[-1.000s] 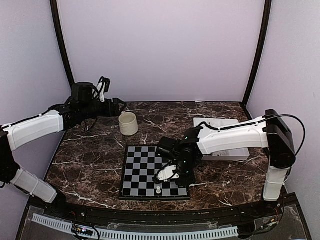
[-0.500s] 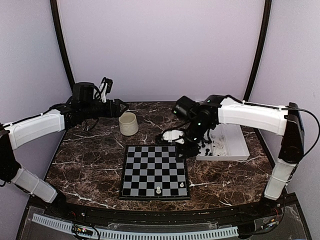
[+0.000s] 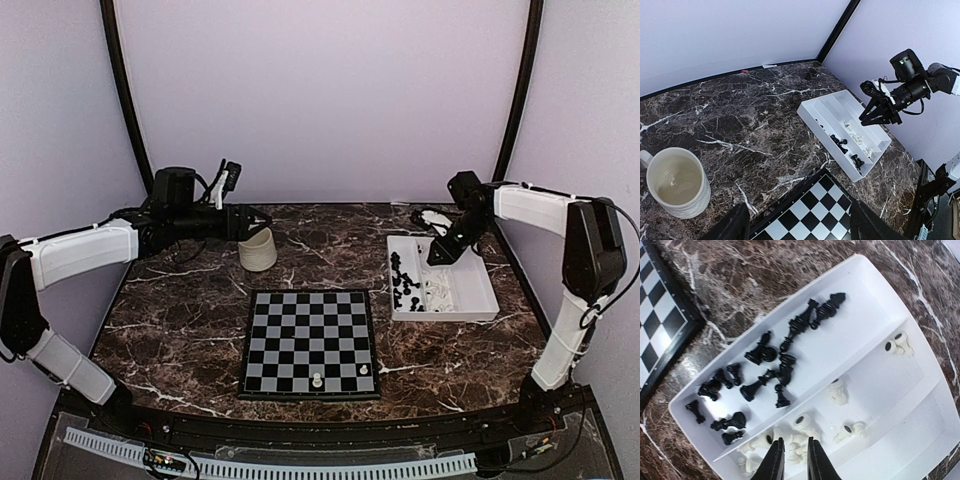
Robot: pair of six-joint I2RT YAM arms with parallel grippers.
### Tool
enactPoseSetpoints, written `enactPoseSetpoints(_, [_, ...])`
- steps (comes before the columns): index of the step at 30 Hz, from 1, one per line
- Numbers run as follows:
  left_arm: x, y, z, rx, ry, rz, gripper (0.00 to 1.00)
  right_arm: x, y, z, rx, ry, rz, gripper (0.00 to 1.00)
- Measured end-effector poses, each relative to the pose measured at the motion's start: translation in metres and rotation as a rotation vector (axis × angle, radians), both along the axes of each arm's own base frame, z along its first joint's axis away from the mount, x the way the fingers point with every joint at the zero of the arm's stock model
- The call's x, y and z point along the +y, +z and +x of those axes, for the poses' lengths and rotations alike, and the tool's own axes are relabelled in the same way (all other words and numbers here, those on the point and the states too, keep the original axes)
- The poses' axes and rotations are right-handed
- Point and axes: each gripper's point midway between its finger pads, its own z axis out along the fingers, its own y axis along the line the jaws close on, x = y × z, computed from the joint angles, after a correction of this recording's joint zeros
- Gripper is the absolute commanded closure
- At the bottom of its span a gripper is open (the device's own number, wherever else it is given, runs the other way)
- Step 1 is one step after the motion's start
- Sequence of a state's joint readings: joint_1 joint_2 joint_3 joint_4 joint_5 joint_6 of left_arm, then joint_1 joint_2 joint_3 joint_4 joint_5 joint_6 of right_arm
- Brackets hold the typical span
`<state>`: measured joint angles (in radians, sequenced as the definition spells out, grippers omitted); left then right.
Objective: Set up the chess pieces on the board
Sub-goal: Pick up the pawn from the storage box.
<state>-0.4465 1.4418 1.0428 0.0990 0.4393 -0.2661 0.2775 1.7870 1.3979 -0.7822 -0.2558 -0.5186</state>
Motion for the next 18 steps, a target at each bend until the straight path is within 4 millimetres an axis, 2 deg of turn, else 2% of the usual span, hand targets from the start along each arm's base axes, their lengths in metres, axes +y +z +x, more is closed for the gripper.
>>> enactPoseSetpoints(3, [-0.005, -0.002, -0.004, 0.008, -0.039, -0.012, 0.29, -0.015, -0.017, 0.007, 0.01, -0.036, -0.027, 0.83])
enactPoseSetpoints(9, [-0.01, -0.004, -0.006, 0.014, -0.074, -0.022, 0.29, -0.031, -0.042, 0.016, 0.014, -0.054, -0.119, 0.83])
enactPoseSetpoints(14, [-0.012, -0.003, -0.008, 0.012, -0.09, -0.025, 0.29, -0.041, -0.051, 0.025, -0.001, -0.039, -0.196, 0.82])
enactPoseSetpoints(18, [-0.013, -0.003, -0.009, 0.013, -0.098, -0.027, 0.29, -0.046, -0.05, 0.036, -0.025, -0.01, -0.246, 0.81])
